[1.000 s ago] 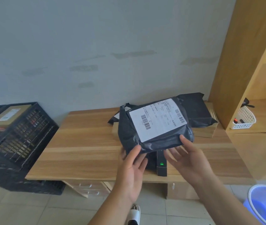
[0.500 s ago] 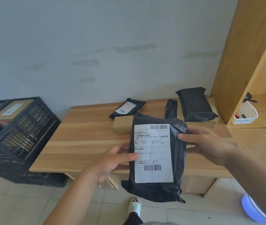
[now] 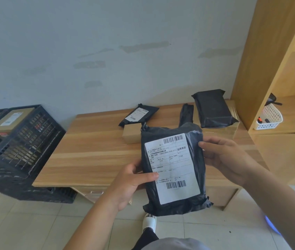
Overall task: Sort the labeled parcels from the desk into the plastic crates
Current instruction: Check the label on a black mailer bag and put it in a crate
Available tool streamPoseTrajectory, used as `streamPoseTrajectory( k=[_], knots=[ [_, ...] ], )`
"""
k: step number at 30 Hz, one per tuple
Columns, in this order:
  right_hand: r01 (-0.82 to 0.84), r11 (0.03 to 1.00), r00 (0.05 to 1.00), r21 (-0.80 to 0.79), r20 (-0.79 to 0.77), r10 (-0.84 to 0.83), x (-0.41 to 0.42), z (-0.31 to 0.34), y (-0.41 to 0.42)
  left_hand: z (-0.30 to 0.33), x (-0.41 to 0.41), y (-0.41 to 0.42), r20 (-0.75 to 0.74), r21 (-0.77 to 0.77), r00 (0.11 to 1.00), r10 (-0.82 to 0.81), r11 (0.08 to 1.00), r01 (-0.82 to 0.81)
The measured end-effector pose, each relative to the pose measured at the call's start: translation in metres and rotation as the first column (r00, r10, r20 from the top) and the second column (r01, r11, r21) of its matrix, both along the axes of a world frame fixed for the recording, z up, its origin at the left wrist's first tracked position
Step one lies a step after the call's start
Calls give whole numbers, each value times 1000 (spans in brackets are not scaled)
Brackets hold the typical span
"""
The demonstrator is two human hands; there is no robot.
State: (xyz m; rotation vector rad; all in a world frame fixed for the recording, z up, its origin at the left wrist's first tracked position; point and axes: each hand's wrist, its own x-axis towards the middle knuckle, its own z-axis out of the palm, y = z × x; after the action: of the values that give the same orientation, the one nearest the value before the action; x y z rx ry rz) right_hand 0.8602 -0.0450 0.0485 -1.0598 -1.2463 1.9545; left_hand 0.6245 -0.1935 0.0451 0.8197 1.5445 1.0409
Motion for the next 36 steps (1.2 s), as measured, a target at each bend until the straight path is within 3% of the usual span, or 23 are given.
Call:
streamPoseTrajectory(
  k=[5, 8, 11, 22, 36],
  knots=[
    [52, 999, 998, -13, -35, -53, 4, -5, -6, -2, 4, -1, 34, 40, 999, 29, 999, -30],
    [-106, 993, 993, 59, 59, 103, 7, -8, -18, 0, 4, 0, 60, 72, 995, 80, 994, -84],
    [-186, 982, 981, 32, 61, 183, 4, -9, -30, 3, 4, -1, 68, 89, 995, 73, 993, -79],
    [-140, 989, 989, -45, 36, 141, 4, -18, -38, -4, 9, -15, 159, 47, 983, 93, 994, -101],
    [-72, 997, 997, 2, 30, 71, 9, 2, -49, 2, 4, -12, 89, 105, 994, 63, 992, -72]
  ],
)
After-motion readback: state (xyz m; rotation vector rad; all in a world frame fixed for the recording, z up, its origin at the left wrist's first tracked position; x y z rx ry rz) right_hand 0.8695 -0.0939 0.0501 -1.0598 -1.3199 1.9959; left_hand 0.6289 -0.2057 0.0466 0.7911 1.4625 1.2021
